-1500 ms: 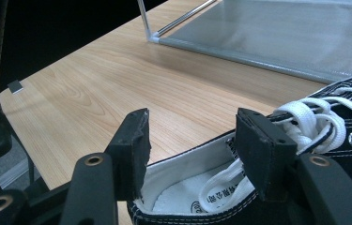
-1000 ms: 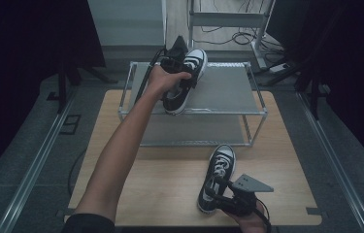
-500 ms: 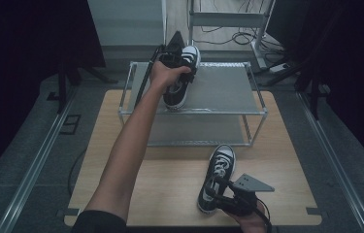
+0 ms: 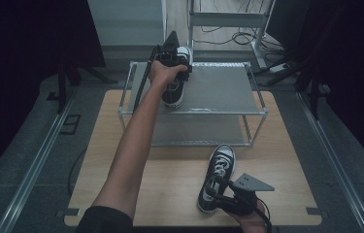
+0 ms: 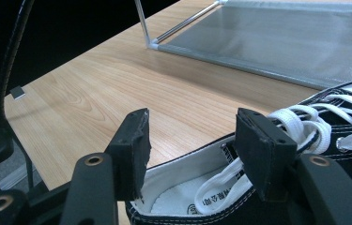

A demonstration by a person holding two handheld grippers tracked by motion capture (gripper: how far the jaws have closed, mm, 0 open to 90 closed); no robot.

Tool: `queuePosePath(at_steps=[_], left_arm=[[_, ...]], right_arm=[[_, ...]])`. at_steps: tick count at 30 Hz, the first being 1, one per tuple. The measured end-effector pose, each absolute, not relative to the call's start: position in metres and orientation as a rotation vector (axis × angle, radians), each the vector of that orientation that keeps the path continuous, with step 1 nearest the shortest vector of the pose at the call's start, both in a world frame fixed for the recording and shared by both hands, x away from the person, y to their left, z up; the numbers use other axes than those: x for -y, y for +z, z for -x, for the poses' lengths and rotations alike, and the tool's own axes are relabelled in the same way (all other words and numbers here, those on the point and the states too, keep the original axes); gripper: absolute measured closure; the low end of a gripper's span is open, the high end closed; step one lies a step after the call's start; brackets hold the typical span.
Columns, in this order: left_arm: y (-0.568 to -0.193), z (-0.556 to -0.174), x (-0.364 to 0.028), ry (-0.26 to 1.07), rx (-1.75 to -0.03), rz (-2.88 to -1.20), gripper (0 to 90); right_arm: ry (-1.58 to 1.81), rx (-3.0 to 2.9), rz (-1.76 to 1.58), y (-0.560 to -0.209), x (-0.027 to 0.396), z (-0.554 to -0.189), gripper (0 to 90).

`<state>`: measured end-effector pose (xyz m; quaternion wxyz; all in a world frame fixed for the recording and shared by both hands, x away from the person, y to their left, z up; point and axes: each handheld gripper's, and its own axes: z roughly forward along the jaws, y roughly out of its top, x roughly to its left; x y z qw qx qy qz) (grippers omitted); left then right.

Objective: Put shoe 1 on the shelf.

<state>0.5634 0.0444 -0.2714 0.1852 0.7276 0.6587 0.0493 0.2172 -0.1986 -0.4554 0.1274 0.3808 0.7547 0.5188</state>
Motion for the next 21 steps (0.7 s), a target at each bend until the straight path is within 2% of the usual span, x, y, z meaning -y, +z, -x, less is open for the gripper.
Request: queuePosePath(at_steps=[21], left_arm=[[-0.2805, -0.5729, -0.0490, 0.156, -1.979, -2.021, 14.9]], right_arm=[[1.506, -2.206, -1.107, -0.4570, 0.1985, -0.2184, 45.7]])
